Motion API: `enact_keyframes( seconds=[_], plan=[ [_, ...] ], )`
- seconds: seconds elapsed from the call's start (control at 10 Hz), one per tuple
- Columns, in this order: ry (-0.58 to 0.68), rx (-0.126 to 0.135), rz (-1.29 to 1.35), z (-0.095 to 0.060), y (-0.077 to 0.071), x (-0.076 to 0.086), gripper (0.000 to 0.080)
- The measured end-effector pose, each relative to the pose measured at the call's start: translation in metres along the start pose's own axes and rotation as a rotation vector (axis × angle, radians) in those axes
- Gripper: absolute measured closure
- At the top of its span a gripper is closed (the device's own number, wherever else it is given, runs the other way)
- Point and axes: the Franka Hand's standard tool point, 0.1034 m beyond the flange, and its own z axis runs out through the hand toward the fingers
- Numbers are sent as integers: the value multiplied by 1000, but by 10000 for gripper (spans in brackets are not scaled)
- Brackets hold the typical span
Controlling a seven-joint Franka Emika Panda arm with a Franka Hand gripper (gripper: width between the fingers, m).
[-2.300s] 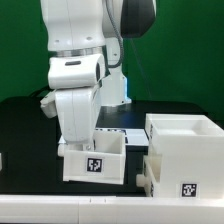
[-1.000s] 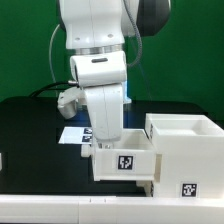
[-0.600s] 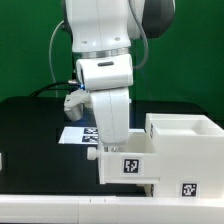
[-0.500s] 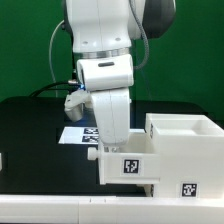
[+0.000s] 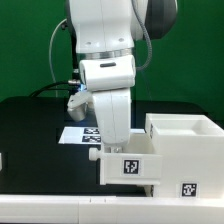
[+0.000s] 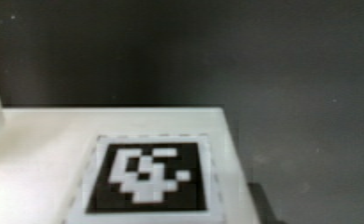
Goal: Assemble drawer
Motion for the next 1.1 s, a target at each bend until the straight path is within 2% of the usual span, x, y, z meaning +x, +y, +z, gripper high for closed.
enact_keyframes(
  seconds=[0.5, 0.8, 1.1],
  plan=[
    [-2, -1, 0, 1, -6, -2, 761],
    [-2, -4, -7, 1, -4, 3, 761],
    [-1, 6, -9, 1, -2, 15, 761]
  ],
)
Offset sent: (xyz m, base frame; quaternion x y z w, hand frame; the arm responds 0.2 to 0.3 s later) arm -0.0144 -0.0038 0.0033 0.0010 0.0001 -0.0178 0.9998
